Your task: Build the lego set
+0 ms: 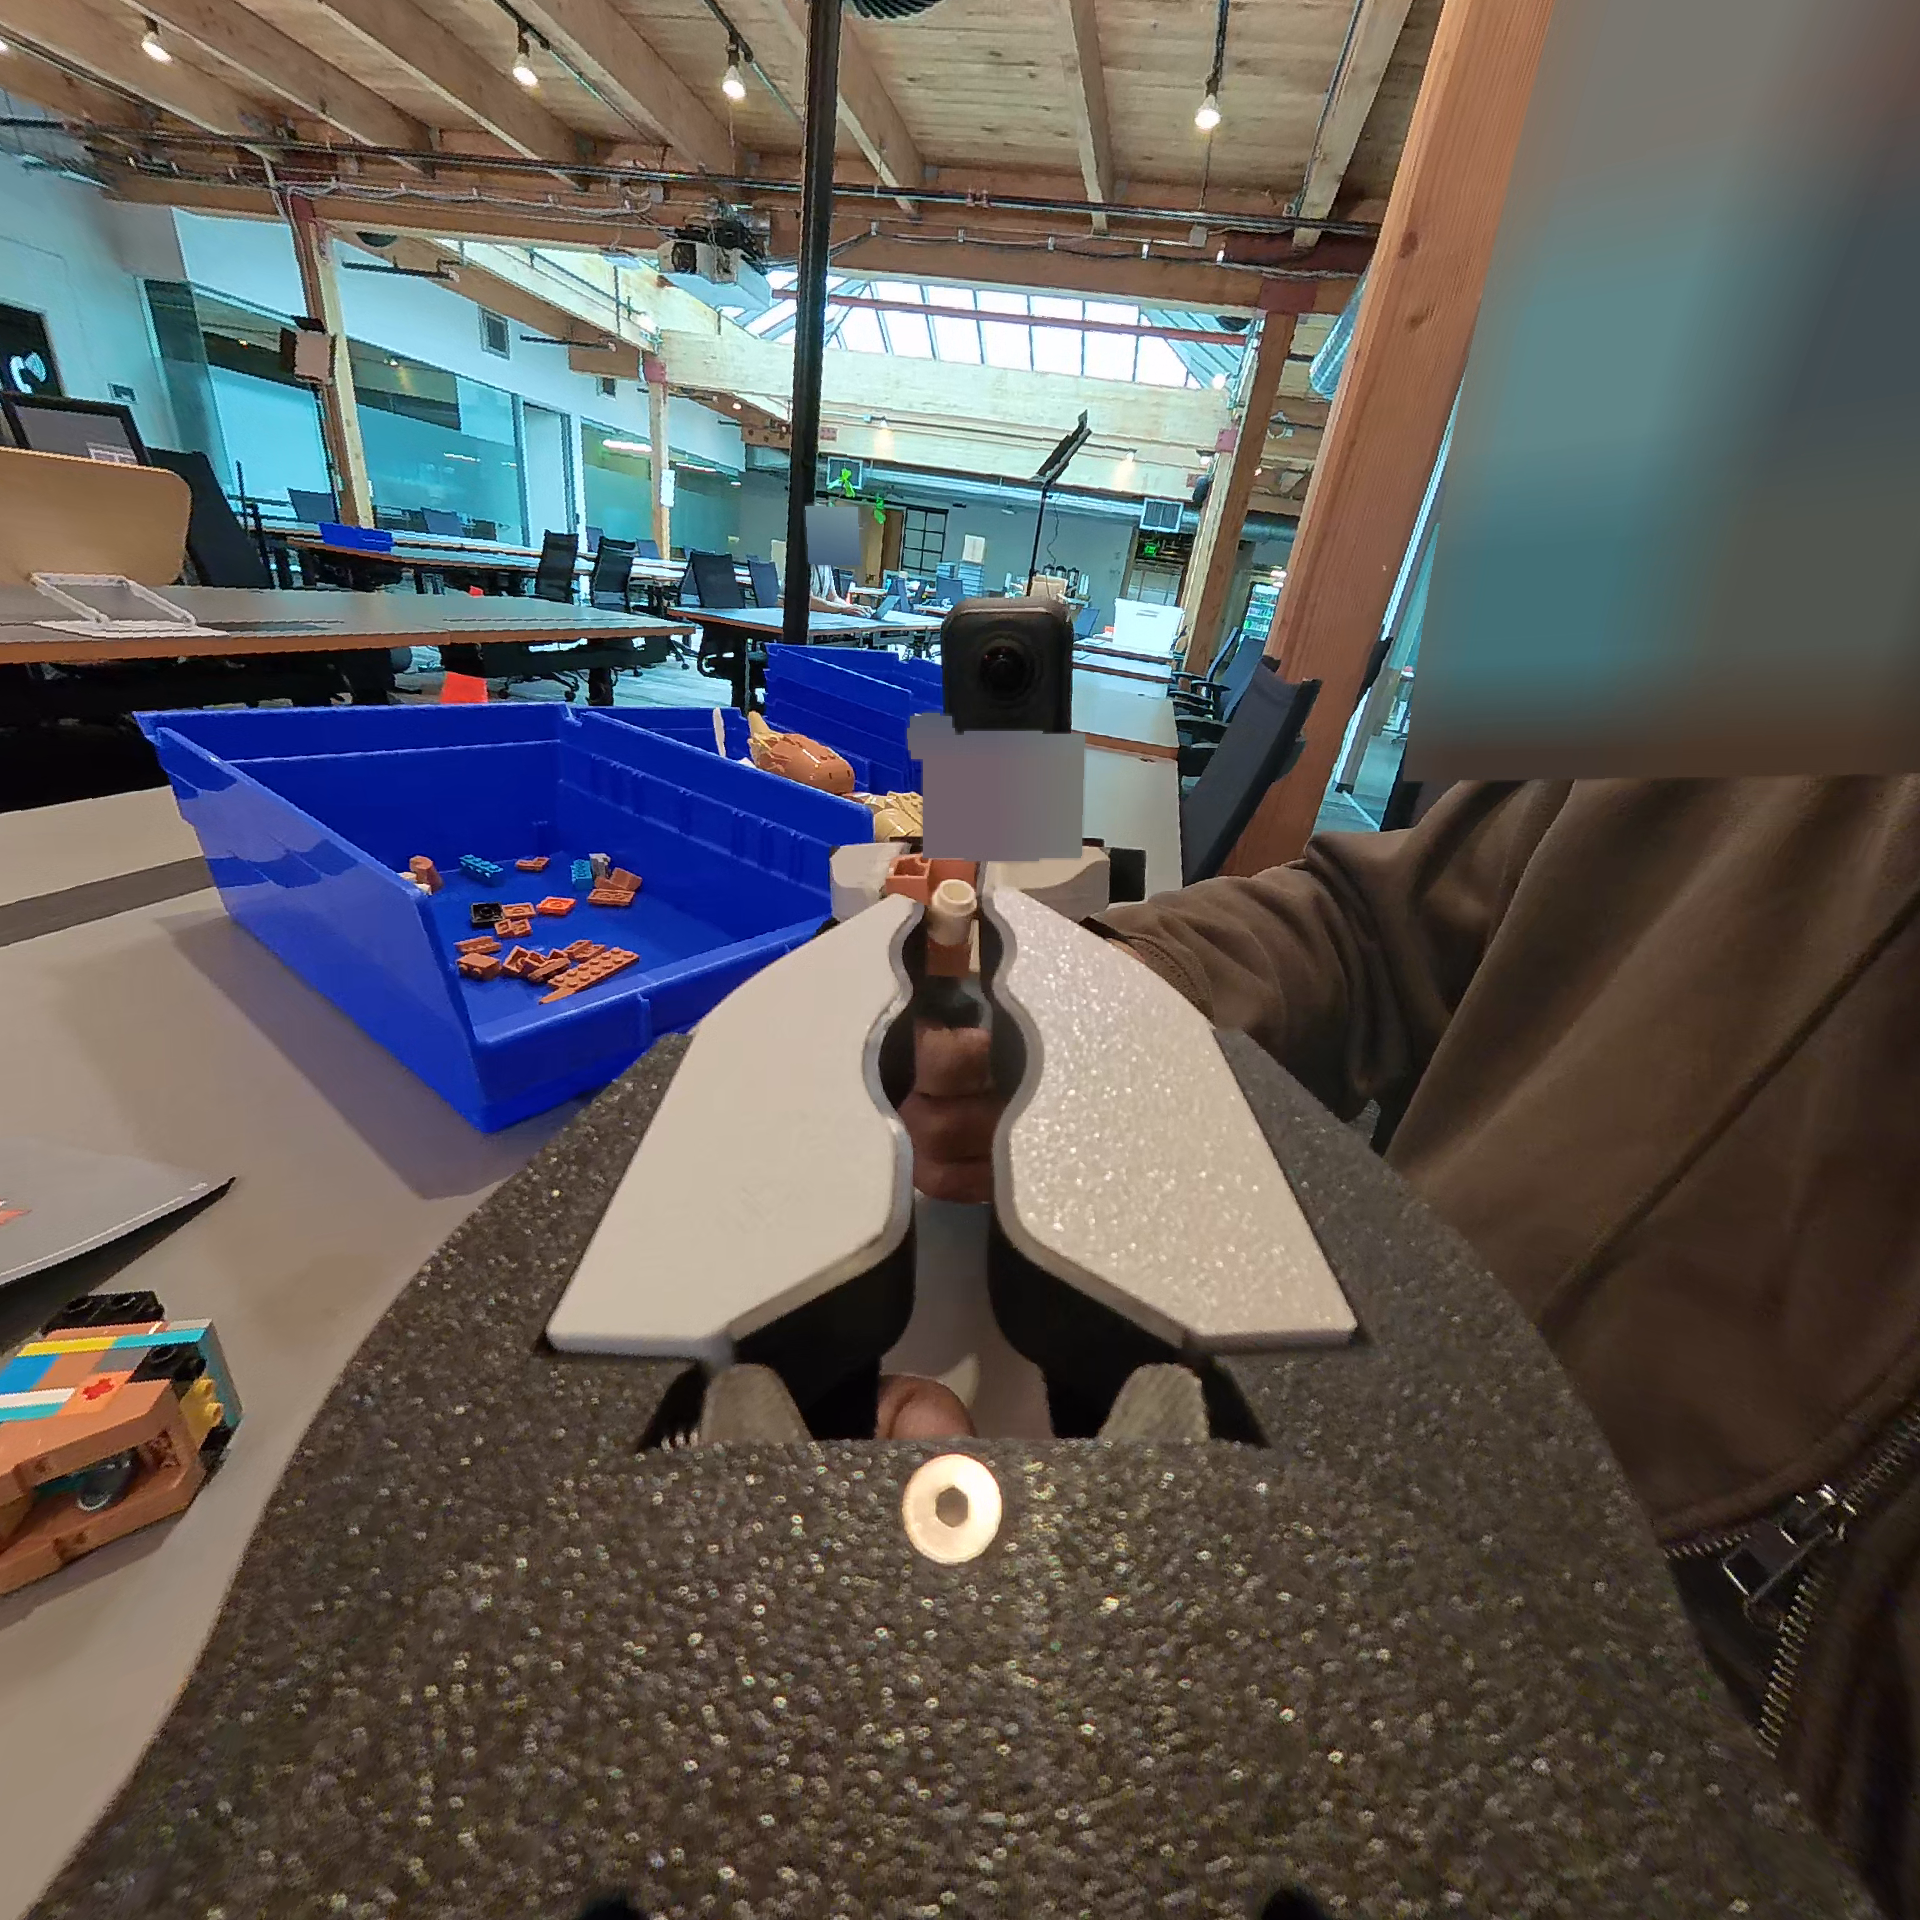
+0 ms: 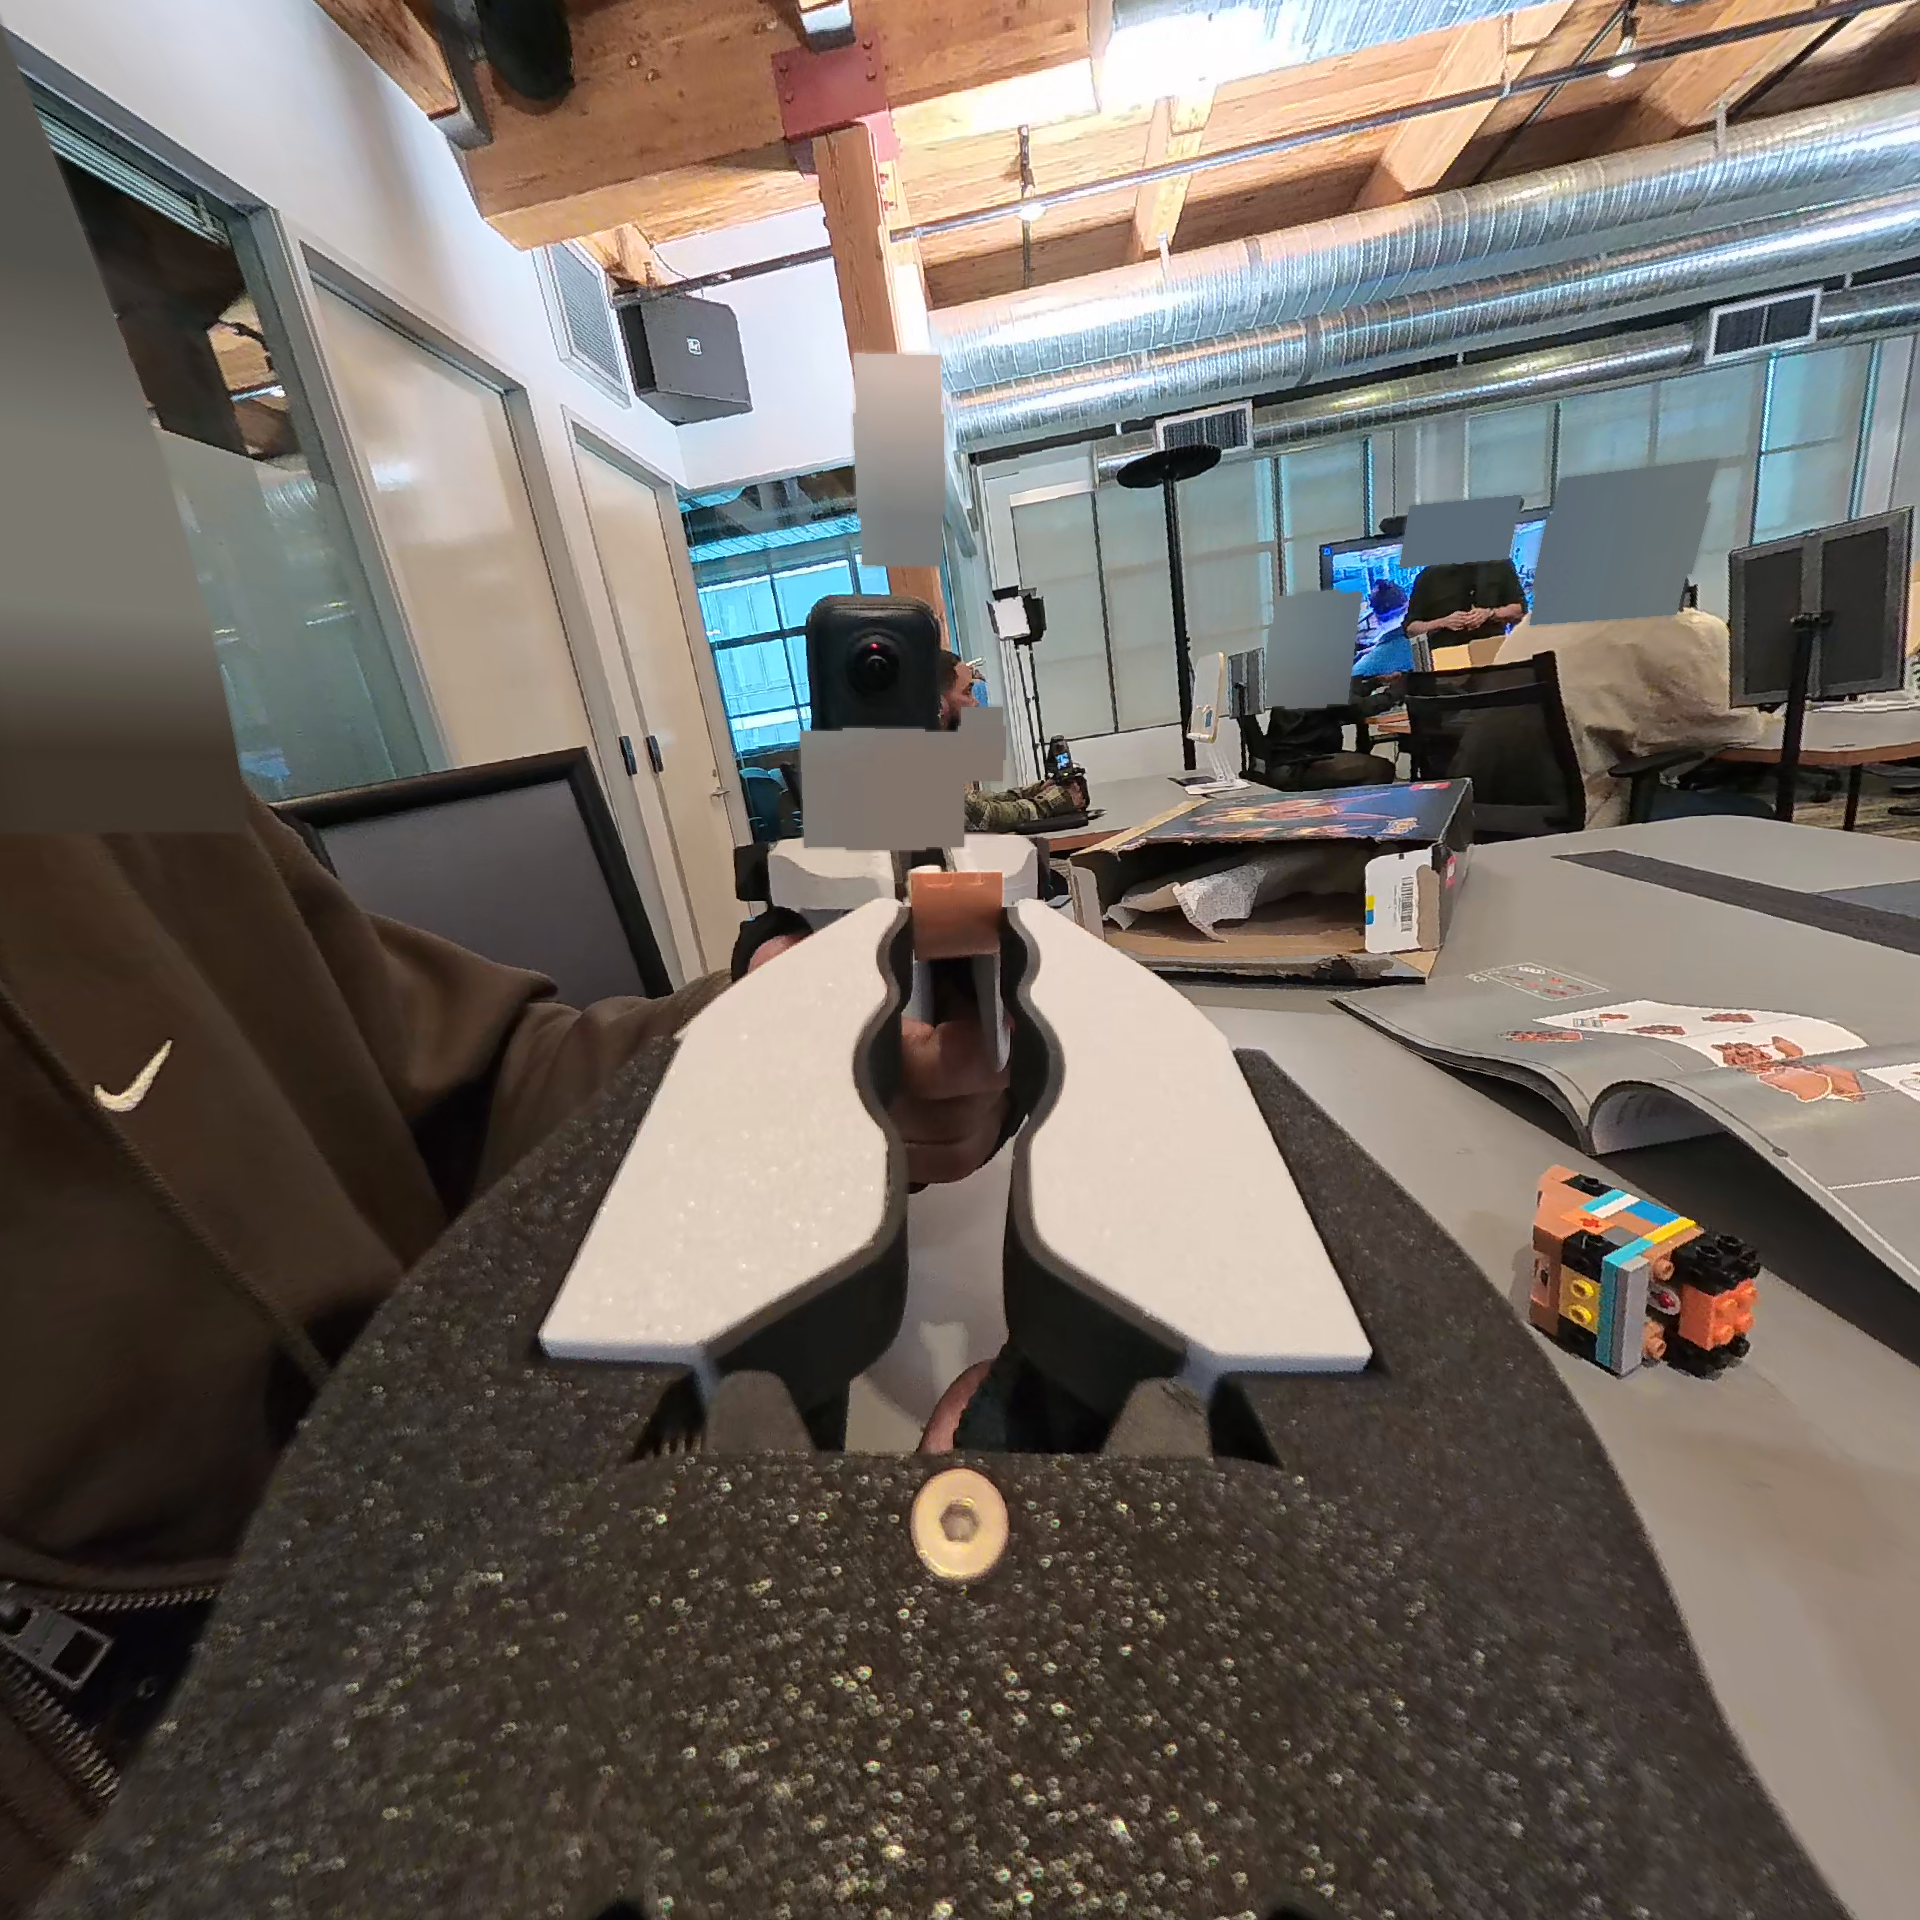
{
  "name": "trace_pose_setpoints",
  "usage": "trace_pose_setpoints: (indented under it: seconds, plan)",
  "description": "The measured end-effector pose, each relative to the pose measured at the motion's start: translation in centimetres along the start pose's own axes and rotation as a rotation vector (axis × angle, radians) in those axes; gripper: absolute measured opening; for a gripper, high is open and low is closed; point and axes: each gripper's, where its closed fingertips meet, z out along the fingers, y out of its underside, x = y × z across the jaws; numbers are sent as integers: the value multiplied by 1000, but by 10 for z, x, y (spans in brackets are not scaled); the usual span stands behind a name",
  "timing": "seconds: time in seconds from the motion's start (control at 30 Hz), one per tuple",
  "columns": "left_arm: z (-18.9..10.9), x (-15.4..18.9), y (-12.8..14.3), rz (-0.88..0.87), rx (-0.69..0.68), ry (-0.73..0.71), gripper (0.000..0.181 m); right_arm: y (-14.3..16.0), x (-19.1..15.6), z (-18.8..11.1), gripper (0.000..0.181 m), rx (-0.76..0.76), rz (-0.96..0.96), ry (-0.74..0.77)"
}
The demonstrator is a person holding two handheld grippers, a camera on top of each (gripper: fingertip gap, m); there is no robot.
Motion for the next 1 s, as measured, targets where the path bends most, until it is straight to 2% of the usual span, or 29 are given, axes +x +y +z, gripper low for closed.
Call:
trace_pose_setpoints:
  seconds: [0.6,0.7,0.77,0.9,1.0]
  plan:
    - [0,-1,-4,161,-30,-77,21,-3,0,-1,15,18,23,-7]
    - [-5,-4,-8,352,-36,-154,27,-4,1,-2,15,26,34,-5]
    - [-7,-1,-8,563,-62,-211,29,-5,2,-2,15,31,45,-4]
    - [-6,-4,-1,1016,-224,-340,32,-6,4,-3,15,44,78,-8]
    - [-3,-8,1,1186,-308,-362,35,-6,4,-3,15,43,86,-12]
